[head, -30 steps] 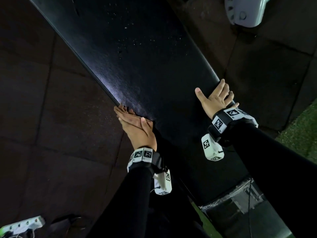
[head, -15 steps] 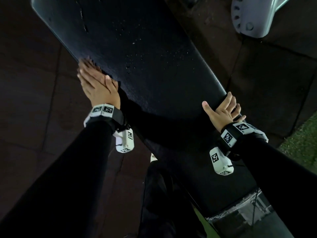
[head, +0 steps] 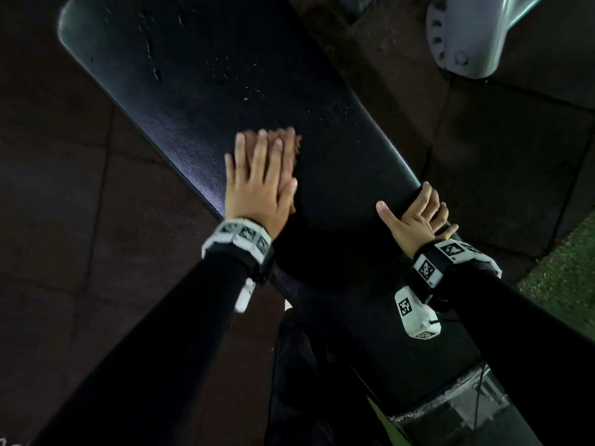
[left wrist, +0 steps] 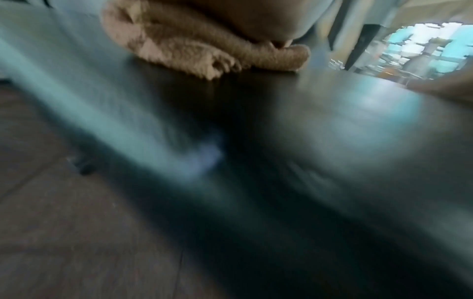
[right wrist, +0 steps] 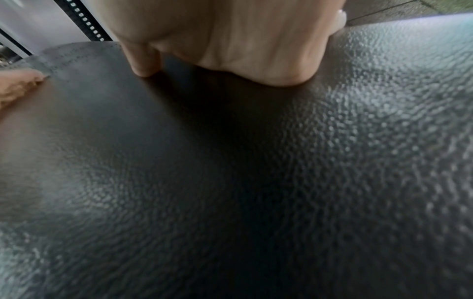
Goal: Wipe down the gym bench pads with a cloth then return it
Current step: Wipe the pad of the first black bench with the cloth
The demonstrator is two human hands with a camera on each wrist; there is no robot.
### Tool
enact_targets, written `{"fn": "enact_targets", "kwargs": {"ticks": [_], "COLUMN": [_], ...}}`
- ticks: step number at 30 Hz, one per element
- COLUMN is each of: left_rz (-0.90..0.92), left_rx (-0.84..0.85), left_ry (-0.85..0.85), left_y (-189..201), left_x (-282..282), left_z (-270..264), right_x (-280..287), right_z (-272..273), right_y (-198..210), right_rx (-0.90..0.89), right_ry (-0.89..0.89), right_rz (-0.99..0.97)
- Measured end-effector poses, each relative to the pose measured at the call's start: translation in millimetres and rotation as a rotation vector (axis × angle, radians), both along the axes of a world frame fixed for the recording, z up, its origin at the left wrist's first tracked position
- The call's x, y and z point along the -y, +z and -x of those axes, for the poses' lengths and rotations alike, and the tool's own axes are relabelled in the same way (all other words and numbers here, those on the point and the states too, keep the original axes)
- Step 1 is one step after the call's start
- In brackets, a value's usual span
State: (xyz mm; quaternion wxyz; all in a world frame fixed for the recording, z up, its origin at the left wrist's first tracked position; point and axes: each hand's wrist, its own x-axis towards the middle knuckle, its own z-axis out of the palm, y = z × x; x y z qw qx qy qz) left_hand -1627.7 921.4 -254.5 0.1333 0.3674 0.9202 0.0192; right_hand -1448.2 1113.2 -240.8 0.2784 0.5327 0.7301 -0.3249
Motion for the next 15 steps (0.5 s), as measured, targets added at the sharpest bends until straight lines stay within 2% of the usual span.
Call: {"fn": "enact_targets", "kwargs": {"ticks": [3, 6, 12, 15], "left_rz": [0.012, 0.037, 0.002, 0.009], "left_rx": [0.02, 0.016, 0.002, -0.032], "left_ry": [-0.057, 0.038, 0.493, 0.589], "left_y": [3.2, 6.8, 4.3, 4.0], "left_x": [24.3, 49.0, 55.7, 35.9], "left_z": [-34.8, -33.4, 47.2, 87.7], "right_x": [-0.8, -1.3, -0.7, -0.8], "right_z": [0.1, 0.6, 0.0, -0.5], "right_y": [1.6, 2.7, 1.6, 0.2], "right_rx": [0.003, 0.0, -0.014, -0.013], "right_ry": [0.0, -0.004, -0.003, -0.004], "right_rz": [0.012, 0.019, 0.017, 0.015]}}
